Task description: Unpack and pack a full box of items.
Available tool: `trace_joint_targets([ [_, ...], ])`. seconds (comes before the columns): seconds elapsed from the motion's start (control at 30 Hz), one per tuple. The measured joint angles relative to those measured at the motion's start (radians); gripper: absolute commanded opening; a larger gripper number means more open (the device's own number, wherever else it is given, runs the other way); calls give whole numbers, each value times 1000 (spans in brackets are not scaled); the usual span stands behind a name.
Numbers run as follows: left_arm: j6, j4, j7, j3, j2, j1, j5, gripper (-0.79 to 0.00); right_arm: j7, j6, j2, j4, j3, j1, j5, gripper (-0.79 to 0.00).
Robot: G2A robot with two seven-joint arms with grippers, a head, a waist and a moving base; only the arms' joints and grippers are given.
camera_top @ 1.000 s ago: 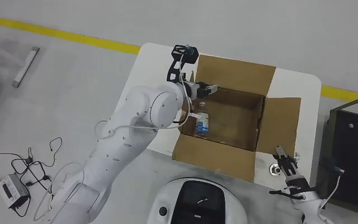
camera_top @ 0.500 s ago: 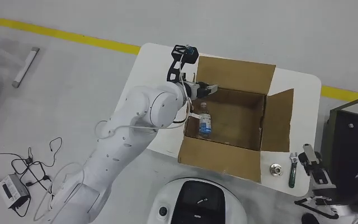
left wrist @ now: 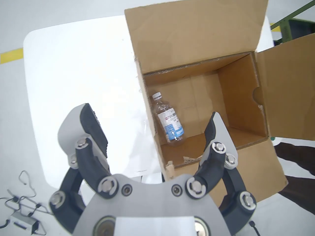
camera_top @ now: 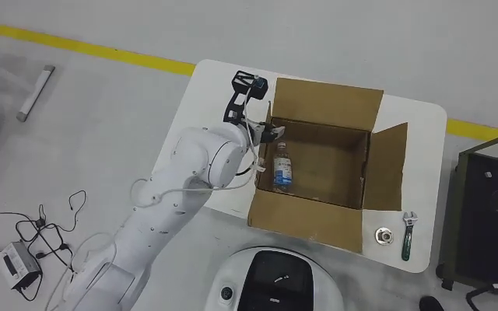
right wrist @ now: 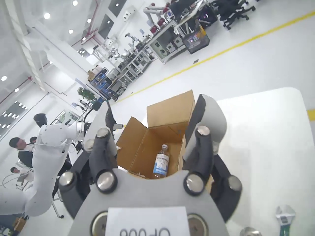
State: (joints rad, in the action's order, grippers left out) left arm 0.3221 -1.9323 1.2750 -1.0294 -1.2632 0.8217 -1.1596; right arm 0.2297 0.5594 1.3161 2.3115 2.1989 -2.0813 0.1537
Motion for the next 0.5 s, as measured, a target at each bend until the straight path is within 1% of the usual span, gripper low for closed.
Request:
trace_joint_targets([
  [0.17,-18,-51,148,-19,7,19,-54,0,15,117,-7,-15,21,46,9,-785],
  [0.3,-33,-75,248,-50,11,31,-30,0,19,187,-10,-28,20,75,18,-785],
  [0.4,-45,-84,263,-77,14,45,-3,0,30,200,-13,-40,8,91,6,-785],
  [0.5,-45,-89,261,-84,15,48,5,0,37,200,-14,-44,3,94,1,-785],
])
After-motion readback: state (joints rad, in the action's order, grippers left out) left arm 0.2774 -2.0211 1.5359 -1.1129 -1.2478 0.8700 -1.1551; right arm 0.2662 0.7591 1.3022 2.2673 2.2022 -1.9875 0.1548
